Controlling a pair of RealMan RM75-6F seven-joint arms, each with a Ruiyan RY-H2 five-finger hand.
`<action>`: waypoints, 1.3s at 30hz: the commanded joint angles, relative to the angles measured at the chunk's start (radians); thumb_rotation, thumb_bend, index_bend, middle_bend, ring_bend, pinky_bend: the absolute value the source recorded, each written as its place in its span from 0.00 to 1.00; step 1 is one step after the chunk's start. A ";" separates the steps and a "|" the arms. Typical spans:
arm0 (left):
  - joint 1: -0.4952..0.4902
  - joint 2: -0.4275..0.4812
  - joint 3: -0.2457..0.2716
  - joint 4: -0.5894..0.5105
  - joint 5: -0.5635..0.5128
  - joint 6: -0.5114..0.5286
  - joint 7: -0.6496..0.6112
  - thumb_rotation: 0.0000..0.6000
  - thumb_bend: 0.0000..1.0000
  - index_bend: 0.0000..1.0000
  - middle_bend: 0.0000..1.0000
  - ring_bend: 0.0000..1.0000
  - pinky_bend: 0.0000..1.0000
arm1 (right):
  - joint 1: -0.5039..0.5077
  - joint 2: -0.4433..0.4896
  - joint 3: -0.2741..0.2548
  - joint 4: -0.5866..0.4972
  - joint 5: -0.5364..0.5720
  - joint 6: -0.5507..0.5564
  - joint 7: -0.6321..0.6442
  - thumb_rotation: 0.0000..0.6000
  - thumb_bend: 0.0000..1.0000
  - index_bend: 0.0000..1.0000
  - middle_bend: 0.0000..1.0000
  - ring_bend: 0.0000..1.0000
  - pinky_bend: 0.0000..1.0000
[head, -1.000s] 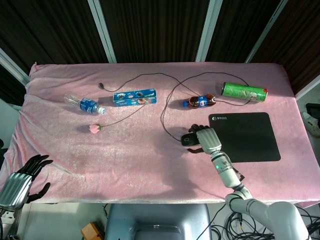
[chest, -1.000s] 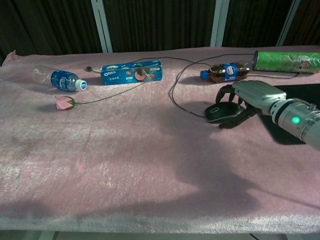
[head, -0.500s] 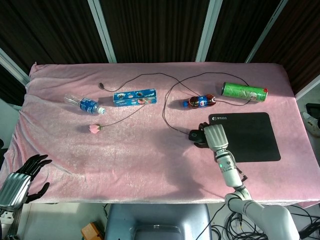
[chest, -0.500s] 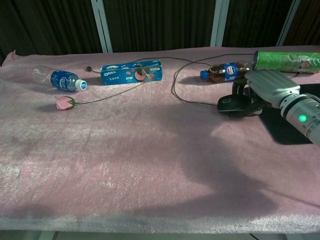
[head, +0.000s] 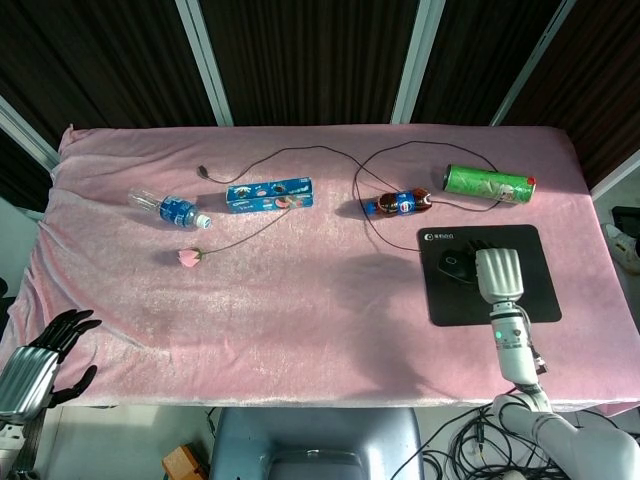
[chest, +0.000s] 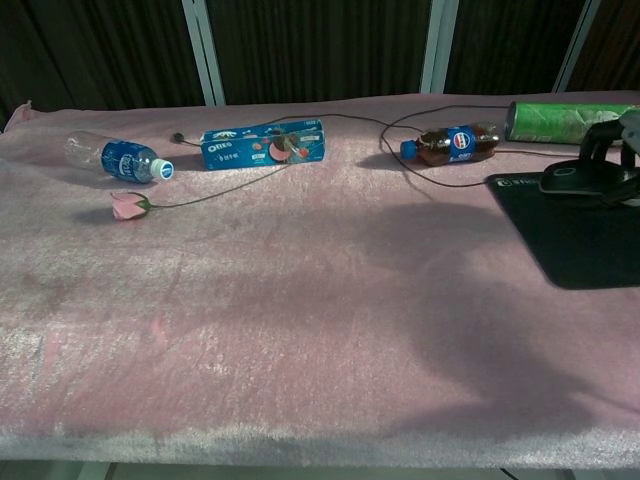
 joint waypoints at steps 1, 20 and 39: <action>0.000 0.000 0.000 -0.001 -0.001 0.000 0.001 1.00 0.35 0.22 0.14 0.10 0.43 | -0.035 0.032 -0.004 0.050 0.034 -0.087 0.035 1.00 0.57 0.79 0.59 0.68 0.76; -0.002 -0.003 -0.004 -0.006 -0.012 -0.013 0.018 1.00 0.35 0.22 0.14 0.10 0.43 | -0.100 0.199 -0.098 -0.124 -0.129 0.029 0.361 1.00 0.30 0.01 0.00 0.00 0.09; 0.004 -0.012 -0.006 -0.008 -0.009 -0.003 0.049 1.00 0.35 0.22 0.14 0.10 0.43 | -0.436 0.598 -0.184 -1.045 -0.001 0.342 -0.175 1.00 0.22 0.00 0.00 0.00 0.09</action>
